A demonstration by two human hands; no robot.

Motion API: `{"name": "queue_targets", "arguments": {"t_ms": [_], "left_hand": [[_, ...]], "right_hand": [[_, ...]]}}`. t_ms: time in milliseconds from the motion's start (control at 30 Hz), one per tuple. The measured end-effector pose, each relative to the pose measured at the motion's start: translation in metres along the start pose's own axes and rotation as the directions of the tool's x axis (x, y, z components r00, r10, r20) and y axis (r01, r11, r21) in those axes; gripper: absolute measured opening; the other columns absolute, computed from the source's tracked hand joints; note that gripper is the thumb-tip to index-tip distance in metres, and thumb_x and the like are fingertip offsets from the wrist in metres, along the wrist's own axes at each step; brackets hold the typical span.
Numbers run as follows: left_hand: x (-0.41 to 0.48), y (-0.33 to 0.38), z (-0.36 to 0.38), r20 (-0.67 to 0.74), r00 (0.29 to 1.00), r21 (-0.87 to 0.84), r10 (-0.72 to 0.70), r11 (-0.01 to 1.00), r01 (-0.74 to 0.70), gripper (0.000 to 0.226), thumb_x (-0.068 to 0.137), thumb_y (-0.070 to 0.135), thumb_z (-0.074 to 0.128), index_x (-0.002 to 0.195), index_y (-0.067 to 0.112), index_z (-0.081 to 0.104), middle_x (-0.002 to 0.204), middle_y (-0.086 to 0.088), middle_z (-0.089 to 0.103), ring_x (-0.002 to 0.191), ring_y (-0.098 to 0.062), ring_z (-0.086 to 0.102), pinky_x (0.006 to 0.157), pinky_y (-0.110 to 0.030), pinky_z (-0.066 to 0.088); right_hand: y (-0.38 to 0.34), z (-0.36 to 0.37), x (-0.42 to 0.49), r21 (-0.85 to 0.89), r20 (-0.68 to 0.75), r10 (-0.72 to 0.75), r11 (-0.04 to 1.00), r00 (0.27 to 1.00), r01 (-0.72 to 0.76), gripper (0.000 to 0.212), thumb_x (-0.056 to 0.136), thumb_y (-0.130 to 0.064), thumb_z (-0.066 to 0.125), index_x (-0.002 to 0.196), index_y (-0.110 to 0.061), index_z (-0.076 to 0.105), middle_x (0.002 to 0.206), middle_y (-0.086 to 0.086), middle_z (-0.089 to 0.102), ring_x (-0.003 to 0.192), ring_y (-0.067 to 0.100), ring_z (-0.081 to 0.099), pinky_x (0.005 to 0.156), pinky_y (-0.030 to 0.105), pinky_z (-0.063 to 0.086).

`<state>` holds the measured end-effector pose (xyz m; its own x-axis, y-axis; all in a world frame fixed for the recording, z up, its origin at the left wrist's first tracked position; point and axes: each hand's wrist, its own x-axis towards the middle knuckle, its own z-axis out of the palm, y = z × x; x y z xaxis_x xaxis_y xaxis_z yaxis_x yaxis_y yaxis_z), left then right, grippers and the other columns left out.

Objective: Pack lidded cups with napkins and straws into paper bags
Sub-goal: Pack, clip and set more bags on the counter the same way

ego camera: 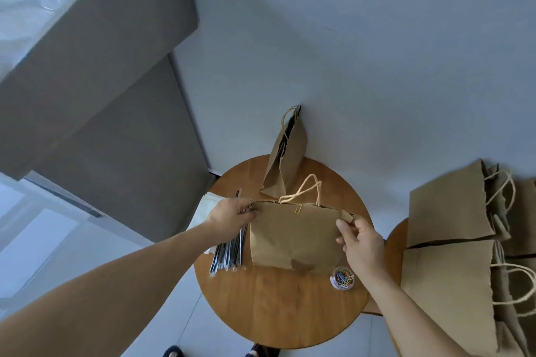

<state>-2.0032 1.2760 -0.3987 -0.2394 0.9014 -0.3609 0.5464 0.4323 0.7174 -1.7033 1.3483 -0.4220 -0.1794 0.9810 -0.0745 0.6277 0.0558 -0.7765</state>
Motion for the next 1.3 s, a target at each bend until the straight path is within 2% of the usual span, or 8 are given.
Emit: {"name": "queue_targets", "arguments": {"t_ms": [100, 233, 433, 633, 733, 867, 1033, 1300], "left_hand": [[-0.020, 0.018, -0.021, -0.042, 0.997, -0.080, 0.061, 0.995, -0.064, 0.021, 0.096, 0.024, 0.062, 0.077, 0.032, 0.066, 0.064, 0.017, 0.061, 0.062, -0.010, 0.055, 0.059, -0.017, 0.043], [-0.054, 0.036, -0.056, -0.092, 0.986, -0.152, 0.137, 0.977, -0.150, 0.014, 0.098, 0.021, 0.059, 0.099, 0.021, 0.072, 0.069, 0.020, 0.069, 0.068, 0.001, 0.064, 0.072, -0.017, 0.050], [-0.121, 0.042, -0.123, -0.323, 0.934, -0.236, 0.156, 0.942, -0.239, 0.012, 0.094, 0.026, 0.063, 0.097, 0.019, 0.072, 0.083, -0.005, 0.073, 0.077, -0.022, 0.071, 0.074, -0.041, 0.060], [-0.207, 0.024, -0.201, -0.563, 0.807, -0.225, 0.179, 0.906, -0.358, 0.022, 0.093, 0.038, 0.061, 0.086, 0.018, 0.068, 0.084, -0.013, 0.070, 0.081, -0.032, 0.066, 0.080, -0.050, 0.055], [-0.251, 0.010, -0.244, -0.670, 0.725, -0.222, 0.159, 0.889, -0.401, 0.028, 0.094, 0.039, 0.059, 0.082, 0.015, 0.066, 0.079, -0.015, 0.066, 0.074, -0.033, 0.061, 0.074, -0.049, 0.056], [-0.301, -0.005, -0.299, -0.790, 0.598, -0.195, 0.132, 0.872, -0.450, 0.033, 0.096, 0.036, 0.059, 0.074, 0.012, 0.061, 0.060, 0.000, 0.048, 0.054, -0.009, 0.041, 0.054, -0.024, 0.038], [-0.351, -0.024, -0.376, -0.908, 0.406, -0.118, 0.108, 0.862, -0.494, 0.025, 0.095, 0.038, 0.060, 0.079, 0.020, 0.066, 0.064, 0.008, 0.057, 0.057, 0.001, 0.047, 0.052, -0.011, 0.038], [-0.378, -0.052, -0.498, -0.986, 0.164, -0.039, 0.040, 0.890, -0.453, 0.019, 0.093, 0.040, 0.061, 0.081, 0.028, 0.068, 0.072, -0.005, 0.064, 0.058, -0.006, 0.056, 0.053, -0.032, 0.048]], "right_hand": [[-0.028, -0.005, -0.004, 0.095, -0.094, -0.004, 0.995, 0.996, 0.012, 0.015, 0.091, -0.062, 0.047, 0.094, -0.051, 0.057, 0.074, -0.018, 0.068, 0.067, 0.002, 0.067, 0.059, 0.036, 0.057], [-0.077, -0.011, -0.013, 0.150, -0.194, -0.023, 0.987, 0.981, 0.053, 0.011, 0.093, -0.059, 0.050, 0.092, -0.050, 0.057, 0.070, -0.014, 0.068, 0.065, 0.006, 0.065, 0.061, 0.043, 0.058], [-0.179, -0.007, -0.041, 0.212, -0.335, -0.098, 0.961, 0.937, 0.176, 0.009, 0.096, -0.036, 0.061, 0.088, -0.034, 0.058, 0.057, -0.001, 0.062, 0.063, 0.021, 0.063, 0.073, 0.052, 0.055], [-0.295, 0.012, -0.083, 0.246, -0.390, -0.237, 0.905, 0.890, 0.348, 0.014, 0.096, -0.031, 0.061, 0.098, -0.017, 0.062, 0.052, -0.003, 0.058, 0.054, 0.002, 0.057, 0.065, 0.029, 0.044], [-0.354, 0.023, -0.104, 0.256, -0.325, -0.313, 0.880, 0.893, 0.401, 0.017, 0.094, -0.030, 0.063, 0.100, -0.014, 0.064, 0.052, 0.001, 0.058, 0.048, -0.001, 0.055, 0.057, 0.015, 0.041], [-0.422, 0.039, -0.132, 0.322, -0.149, -0.401, 0.845, 0.904, 0.428, 0.010, 0.092, -0.028, 0.066, 0.088, -0.019, 0.068, 0.047, 0.003, 0.057, 0.042, 0.008, 0.053, 0.058, 0.036, 0.049], [-0.507, 0.067, -0.160, 0.453, -0.028, -0.507, 0.762, 0.862, 0.463, 0.010, 0.092, -0.020, 0.068, 0.082, -0.017, 0.068, 0.044, 0.004, 0.053, 0.040, 0.013, 0.048, 0.043, 0.029, 0.041], [-0.651, 0.127, -0.142, 0.583, 0.083, -0.690, 0.619, 0.719, 0.526, 0.010, 0.093, -0.016, 0.066, 0.084, -0.011, 0.066, 0.041, -0.001, 0.050, 0.034, 0.010, 0.043, 0.036, 0.022, 0.037]]}}
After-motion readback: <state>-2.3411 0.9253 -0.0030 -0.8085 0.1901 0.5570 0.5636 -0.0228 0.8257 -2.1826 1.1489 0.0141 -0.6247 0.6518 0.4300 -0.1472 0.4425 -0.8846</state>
